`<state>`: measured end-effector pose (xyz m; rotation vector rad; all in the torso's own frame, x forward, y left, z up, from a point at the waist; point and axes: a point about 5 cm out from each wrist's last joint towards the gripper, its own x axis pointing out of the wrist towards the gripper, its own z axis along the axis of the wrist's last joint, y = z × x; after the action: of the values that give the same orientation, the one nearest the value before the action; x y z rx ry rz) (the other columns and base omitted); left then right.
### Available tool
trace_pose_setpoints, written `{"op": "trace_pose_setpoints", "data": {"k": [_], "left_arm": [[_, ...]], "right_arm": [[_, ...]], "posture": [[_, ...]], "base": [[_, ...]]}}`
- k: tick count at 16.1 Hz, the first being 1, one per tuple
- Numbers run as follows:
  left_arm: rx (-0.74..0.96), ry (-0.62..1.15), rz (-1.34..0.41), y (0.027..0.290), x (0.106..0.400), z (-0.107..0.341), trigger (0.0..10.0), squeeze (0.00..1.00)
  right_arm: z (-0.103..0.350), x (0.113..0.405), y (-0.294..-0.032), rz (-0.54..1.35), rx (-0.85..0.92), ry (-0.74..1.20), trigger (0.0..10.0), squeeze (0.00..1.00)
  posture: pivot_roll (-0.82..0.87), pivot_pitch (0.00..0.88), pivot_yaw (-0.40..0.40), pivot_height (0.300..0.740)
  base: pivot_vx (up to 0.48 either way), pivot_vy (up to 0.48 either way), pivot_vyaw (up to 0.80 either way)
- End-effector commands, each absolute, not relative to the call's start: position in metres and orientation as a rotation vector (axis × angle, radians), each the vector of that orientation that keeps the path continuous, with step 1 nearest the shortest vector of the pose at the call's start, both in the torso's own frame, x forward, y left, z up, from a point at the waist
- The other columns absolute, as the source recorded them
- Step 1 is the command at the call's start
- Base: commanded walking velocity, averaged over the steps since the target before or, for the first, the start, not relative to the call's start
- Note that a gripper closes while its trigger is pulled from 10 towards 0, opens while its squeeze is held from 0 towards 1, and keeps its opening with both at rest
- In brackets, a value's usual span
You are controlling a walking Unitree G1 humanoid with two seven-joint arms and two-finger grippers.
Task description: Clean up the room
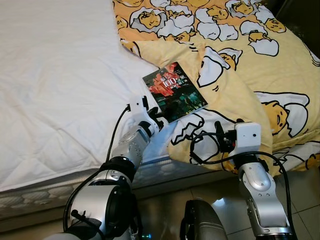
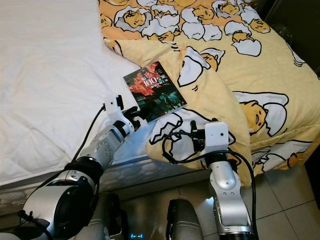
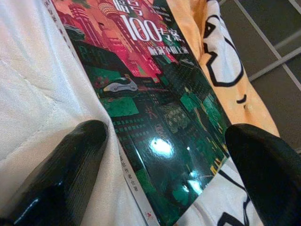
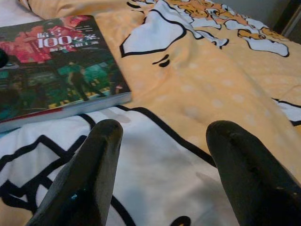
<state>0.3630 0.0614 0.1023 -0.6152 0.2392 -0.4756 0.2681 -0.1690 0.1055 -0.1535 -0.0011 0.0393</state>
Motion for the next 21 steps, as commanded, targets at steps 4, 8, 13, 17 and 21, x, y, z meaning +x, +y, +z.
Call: {"op": "trace_pose_setpoints", "data": {"k": [4, 8, 13, 17, 21], "left_arm": [[-0.637, 0.416, -0.634, 0.021, 0.348, 0.092, 10.0, 0.0], [-0.741, 0.492, -0.608, 0.011, 0.341, 0.086, 10.0, 0.0], [-0.86, 0.449, -0.614, 0.0, 0.343, 0.097, 10.0, 0.0], [-0.776, 0.465, -0.645, -0.012, 0.336, 0.093, 10.0, 0.0], [-0.801, 0.476, -0.643, -0.023, 0.332, 0.094, 0.0, 0.0]], "right_arm": [[0.104, 0.267, -0.166, 0.048, -0.127, 0.003, 10.0, 0.0], [0.106, 0.262, -0.155, 0.165, -0.028, 0.0, 10.0, 0.0], [0.099, 0.256, -0.151, 0.213, 0.009, 0.045, 10.0, 0.0], [0.097, 0.251, -0.15, 0.235, 0.004, 0.054, 10.0, 0.0], [0.095, 0.249, -0.149, 0.244, 0.006, 0.065, 10.0, 0.0]], "posture": [[-0.18, 0.169, -0.023, 0.653], [-0.19, 0.175, -0.015, 0.653], [-0.2, 0.18, -0.008, 0.653], [-0.2, 0.183, -0.006, 0.653], [-0.21, 0.184, -0.004, 0.653]], "base": [[0.0, 0.0, 0.0], [0.0, 0.0, 0.0], [0.0, 0.0, 0.0], [0.0, 0.0, 0.0], [0.0, 0.0, 0.0]]}}
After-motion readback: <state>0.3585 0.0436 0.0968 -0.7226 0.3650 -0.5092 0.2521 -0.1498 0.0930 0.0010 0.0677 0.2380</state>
